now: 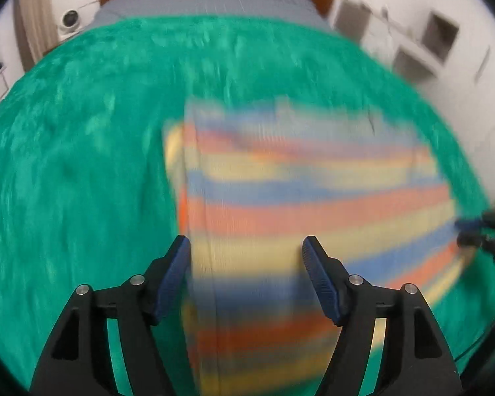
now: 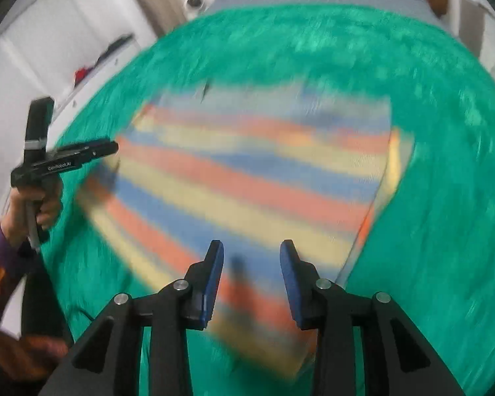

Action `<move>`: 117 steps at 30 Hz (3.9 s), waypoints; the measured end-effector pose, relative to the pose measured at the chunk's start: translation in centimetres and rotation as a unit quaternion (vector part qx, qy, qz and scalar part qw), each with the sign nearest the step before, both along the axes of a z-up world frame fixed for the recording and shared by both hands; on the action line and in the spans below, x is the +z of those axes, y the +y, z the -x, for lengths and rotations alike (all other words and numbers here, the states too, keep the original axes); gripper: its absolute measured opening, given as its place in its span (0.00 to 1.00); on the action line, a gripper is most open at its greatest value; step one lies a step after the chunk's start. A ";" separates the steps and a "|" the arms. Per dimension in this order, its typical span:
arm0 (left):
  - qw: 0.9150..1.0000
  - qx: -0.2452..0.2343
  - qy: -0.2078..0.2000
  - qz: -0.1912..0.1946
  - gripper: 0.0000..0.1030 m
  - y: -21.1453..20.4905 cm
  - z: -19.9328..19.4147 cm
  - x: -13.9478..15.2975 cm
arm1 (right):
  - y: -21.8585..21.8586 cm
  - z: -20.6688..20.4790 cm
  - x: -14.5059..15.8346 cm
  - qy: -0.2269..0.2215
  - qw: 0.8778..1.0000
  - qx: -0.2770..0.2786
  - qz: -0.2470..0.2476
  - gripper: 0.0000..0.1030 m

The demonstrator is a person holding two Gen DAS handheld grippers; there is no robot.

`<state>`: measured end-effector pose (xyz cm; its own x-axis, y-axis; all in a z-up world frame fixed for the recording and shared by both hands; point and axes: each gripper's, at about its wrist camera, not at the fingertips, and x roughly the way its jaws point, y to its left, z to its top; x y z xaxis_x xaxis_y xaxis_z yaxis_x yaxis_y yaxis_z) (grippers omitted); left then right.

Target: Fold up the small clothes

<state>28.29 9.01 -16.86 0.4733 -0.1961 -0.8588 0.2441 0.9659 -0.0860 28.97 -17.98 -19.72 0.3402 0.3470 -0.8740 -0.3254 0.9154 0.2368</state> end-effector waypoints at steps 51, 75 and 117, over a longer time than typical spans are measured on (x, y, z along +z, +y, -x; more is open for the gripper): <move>0.989 0.075 -0.125 -0.032 0.99 -1.8 16.3 -4.6 | 0.3 16.1 -5.1 -0.171 0.970 -0.154 0.072 0.72; 0.987 0.079 -0.137 -0.037 0.99 -2.0 16.7 -4.3 | 0.5 16.1 -5.2 -0.169 0.970 -0.158 0.078 0.72; 0.964 -0.215 -0.145 0.061 0.03 -24.7 11.8 0.9 | -10.2 -13.7 -2.7 0.044 0.972 -0.113 -0.201 0.08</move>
